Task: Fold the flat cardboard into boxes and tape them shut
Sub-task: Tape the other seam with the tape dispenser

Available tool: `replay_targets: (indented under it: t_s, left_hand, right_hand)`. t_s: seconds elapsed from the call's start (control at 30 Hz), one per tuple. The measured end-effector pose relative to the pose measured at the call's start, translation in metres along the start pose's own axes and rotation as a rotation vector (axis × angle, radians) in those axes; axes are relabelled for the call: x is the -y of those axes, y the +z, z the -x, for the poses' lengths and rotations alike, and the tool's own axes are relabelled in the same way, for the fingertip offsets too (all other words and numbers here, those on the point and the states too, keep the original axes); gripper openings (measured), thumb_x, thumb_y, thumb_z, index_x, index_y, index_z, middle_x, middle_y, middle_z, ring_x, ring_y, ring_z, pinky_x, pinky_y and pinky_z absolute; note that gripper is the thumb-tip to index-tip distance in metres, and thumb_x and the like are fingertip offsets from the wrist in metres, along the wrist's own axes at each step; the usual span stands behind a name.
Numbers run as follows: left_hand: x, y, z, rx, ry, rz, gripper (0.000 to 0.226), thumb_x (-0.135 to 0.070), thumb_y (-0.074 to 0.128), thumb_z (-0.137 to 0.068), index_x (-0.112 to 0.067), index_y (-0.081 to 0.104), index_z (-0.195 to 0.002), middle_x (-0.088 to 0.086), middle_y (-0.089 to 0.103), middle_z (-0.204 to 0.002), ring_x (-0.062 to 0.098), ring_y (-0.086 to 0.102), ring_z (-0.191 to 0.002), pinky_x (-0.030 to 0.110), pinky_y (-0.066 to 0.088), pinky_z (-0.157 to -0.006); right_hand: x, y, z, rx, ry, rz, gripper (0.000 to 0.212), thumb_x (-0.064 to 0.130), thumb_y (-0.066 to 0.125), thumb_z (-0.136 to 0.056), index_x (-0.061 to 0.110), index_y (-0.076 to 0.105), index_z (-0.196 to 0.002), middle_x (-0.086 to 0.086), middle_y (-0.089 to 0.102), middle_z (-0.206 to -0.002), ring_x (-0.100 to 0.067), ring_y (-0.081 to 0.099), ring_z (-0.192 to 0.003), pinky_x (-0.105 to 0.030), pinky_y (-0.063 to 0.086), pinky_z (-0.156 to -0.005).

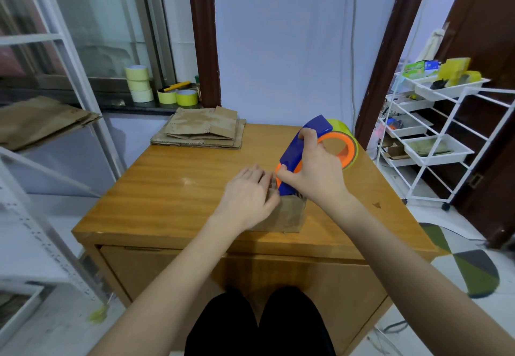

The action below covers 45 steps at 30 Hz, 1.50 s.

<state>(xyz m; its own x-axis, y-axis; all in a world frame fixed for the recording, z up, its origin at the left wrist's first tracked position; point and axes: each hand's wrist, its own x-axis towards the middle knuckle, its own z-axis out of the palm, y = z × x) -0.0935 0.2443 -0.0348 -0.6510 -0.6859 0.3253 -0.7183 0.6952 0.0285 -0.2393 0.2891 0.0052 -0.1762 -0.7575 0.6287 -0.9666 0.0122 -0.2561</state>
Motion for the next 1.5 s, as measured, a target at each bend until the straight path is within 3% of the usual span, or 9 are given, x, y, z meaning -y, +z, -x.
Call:
replay_targets:
  t_s: [0.1, 0.23, 0.4, 0.53, 0.83, 1.0, 1.23, 1.33, 1.5]
  left_hand:
    - [-0.001, 0.009, 0.004, 0.04, -0.026, 0.047, 0.077, -0.057, 0.002, -0.089, -0.016, 0.029, -0.149, 0.006, 0.027, -0.156, 0.017, 0.02, -0.145, 0.033, 0.012, -0.12]
    - [0.001, 0.004, 0.001, 0.091, -0.004, 0.012, 0.07, -0.058, 0.023, -0.097, -0.015, 0.018, -0.152, 0.006, 0.015, -0.159, 0.018, 0.011, -0.147, 0.034, 0.008, -0.121]
    - [-0.015, -0.005, -0.009, 0.294, 0.014, -0.178, 0.104, -0.068, 0.045, -0.085, -0.001, 0.0, -0.151, 0.019, -0.001, -0.159, 0.029, 0.0, -0.148, 0.039, 0.003, -0.121]
    - [-0.016, 0.003, -0.009, 0.203, 0.0, -0.066, 0.106, -0.068, 0.047, -0.085, -0.001, -0.002, -0.151, 0.018, 0.0, -0.159, 0.026, 0.0, -0.148, 0.037, 0.005, -0.121]
    - [-0.016, 0.003, -0.01, 0.222, -0.012, -0.039, 0.103, -0.067, 0.047, -0.085, -0.003, 0.001, -0.151, 0.016, -0.002, -0.159, 0.025, -0.001, -0.148, 0.035, 0.004, -0.12]
    - [-0.016, 0.004, -0.011, 0.232, -0.018, -0.038, 0.103, -0.067, 0.046, -0.085, -0.002, 0.001, -0.151, 0.017, -0.005, -0.159, 0.025, -0.004, -0.148, 0.035, 0.003, -0.12]
    - [-0.017, 0.002, -0.012, 0.263, -0.029, -0.035, 0.102, -0.065, 0.045, -0.087, -0.001, -0.001, -0.151, 0.018, -0.008, -0.158, 0.026, -0.005, -0.147, 0.035, 0.002, -0.119]
    - [-0.017, 0.002, -0.012, 0.259, -0.028, -0.026, 0.102, -0.065, 0.046, -0.086, -0.001, -0.001, -0.151, 0.018, -0.008, -0.158, 0.026, -0.005, -0.147, 0.035, 0.002, -0.118]
    - [-0.016, 0.001, -0.012, 0.261, -0.018, -0.018, 0.102, -0.065, 0.046, -0.086, -0.002, -0.002, -0.151, 0.016, -0.009, -0.158, 0.025, -0.005, -0.147, 0.035, 0.002, -0.119]
  right_hand:
    - [-0.001, 0.001, 0.001, -0.015, 0.014, -0.015, 0.06, 0.039, 0.066, -0.077, 0.009, 0.038, -0.121, -0.008, 0.057, -0.084, -0.024, 0.056, -0.072, -0.036, 0.048, -0.054]
    - [-0.001, 0.0, 0.001, -0.014, 0.013, -0.021, 0.06, 0.039, 0.066, -0.078, 0.01, 0.038, -0.122, -0.008, 0.057, -0.086, -0.024, 0.057, -0.074, -0.036, 0.049, -0.056]
    - [-0.004, 0.001, 0.002, -0.02, 0.031, -0.046, 0.061, 0.039, 0.067, -0.079, 0.01, 0.037, -0.124, -0.006, 0.057, -0.088, -0.021, 0.054, -0.073, -0.03, 0.039, -0.054]
    - [-0.004, 0.003, 0.003, -0.034, 0.027, -0.065, 0.06, 0.04, 0.067, -0.079, 0.012, 0.036, -0.123, -0.006, 0.059, -0.088, -0.021, 0.057, -0.074, -0.03, 0.043, -0.054]
    - [-0.021, 0.006, 0.01, -0.072, 0.184, -0.282, 0.061, 0.034, 0.072, -0.074, 0.014, 0.034, -0.117, -0.003, 0.059, -0.086, -0.023, 0.06, -0.074, -0.037, 0.049, -0.065]
    - [-0.028, 0.004, 0.016, -0.114, 0.218, -0.353, 0.055, 0.027, 0.073, -0.077, 0.011, 0.034, -0.112, 0.009, 0.05, -0.072, -0.02, 0.055, -0.067, -0.03, 0.038, -0.06]
    - [-0.035, -0.002, 0.01, -0.115, 0.229, -0.386, 0.054, 0.027, 0.072, -0.078, 0.012, 0.033, -0.113, 0.011, 0.048, -0.07, -0.007, 0.051, -0.062, -0.029, 0.035, -0.059]
    - [-0.045, -0.013, 0.011, -0.134, 0.276, -0.414, 0.054, 0.023, 0.072, -0.08, 0.009, 0.034, -0.116, 0.013, 0.048, -0.074, -0.002, 0.048, -0.066, -0.033, 0.039, -0.066]
    - [-0.052, -0.017, 0.015, -0.116, 0.274, -0.396, 0.056, 0.024, 0.072, -0.078, 0.011, 0.033, -0.117, 0.006, 0.053, -0.077, -0.017, 0.057, -0.071, -0.043, 0.049, -0.072]
